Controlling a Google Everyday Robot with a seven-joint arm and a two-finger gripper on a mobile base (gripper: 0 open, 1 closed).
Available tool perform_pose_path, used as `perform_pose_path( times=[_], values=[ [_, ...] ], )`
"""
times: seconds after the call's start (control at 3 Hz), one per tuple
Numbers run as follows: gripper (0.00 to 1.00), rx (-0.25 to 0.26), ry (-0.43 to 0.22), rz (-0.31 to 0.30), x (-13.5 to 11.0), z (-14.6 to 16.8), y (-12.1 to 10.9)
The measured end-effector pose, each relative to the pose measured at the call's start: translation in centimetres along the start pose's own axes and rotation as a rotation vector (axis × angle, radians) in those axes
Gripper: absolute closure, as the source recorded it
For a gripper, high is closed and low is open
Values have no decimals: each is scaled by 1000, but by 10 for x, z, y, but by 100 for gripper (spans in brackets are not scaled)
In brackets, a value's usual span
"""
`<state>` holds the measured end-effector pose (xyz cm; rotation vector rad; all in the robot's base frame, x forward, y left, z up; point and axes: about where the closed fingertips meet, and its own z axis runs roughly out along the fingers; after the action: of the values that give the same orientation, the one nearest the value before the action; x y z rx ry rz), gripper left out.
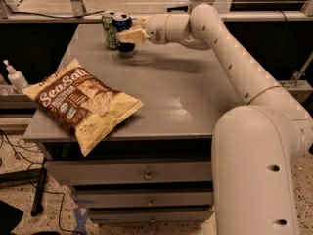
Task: Move pepsi can near green can
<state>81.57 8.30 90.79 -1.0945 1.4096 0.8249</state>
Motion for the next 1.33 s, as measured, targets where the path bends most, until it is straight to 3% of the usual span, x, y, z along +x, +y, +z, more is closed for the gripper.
perform_pose_path(
  times=[0.33, 1.33],
  values=[
    [83, -9, 10, 19, 7, 2, 2],
    [12, -38, 3, 50, 15, 13, 10]
  ],
)
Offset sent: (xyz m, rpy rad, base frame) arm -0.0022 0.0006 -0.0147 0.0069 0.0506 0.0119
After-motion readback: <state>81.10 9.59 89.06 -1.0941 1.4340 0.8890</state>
